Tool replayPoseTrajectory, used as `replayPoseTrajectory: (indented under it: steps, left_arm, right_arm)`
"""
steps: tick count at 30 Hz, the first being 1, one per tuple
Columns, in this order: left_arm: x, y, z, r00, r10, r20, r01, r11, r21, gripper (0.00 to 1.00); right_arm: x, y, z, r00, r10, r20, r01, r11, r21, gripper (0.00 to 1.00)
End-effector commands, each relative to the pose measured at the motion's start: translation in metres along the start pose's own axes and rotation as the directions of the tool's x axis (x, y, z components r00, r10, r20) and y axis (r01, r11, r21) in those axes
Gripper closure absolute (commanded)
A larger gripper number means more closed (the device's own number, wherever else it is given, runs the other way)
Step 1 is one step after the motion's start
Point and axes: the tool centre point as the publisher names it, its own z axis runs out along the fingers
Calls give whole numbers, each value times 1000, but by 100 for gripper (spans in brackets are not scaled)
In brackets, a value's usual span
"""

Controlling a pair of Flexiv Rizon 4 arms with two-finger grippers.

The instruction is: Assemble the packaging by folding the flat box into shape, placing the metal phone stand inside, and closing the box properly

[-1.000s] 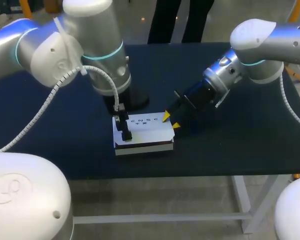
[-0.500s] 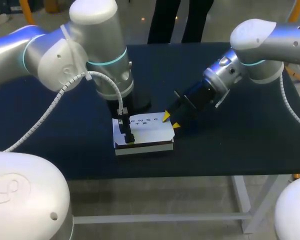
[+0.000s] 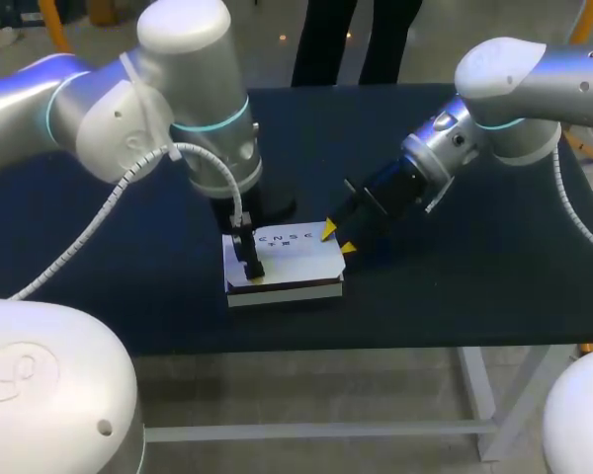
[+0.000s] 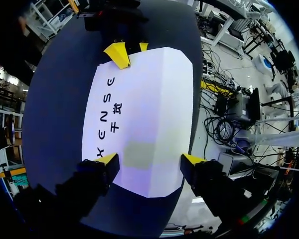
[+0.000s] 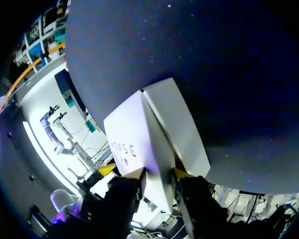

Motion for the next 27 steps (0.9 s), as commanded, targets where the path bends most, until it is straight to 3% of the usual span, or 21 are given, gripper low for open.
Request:
replayPoseTrajectory:
  steps: [1,27]
  left_arm:
    - [-4,-3,1,1000,-5,-7,5,1000,-13,19]
    - [-7,-2,10,993,3,121,-2,1000,-12,15]
  right_arm:
    - [-1,1,1,1000,0,0,0,1000,1,64]
    - [-1,1,1,1000,0,0,0,1000,1,65]
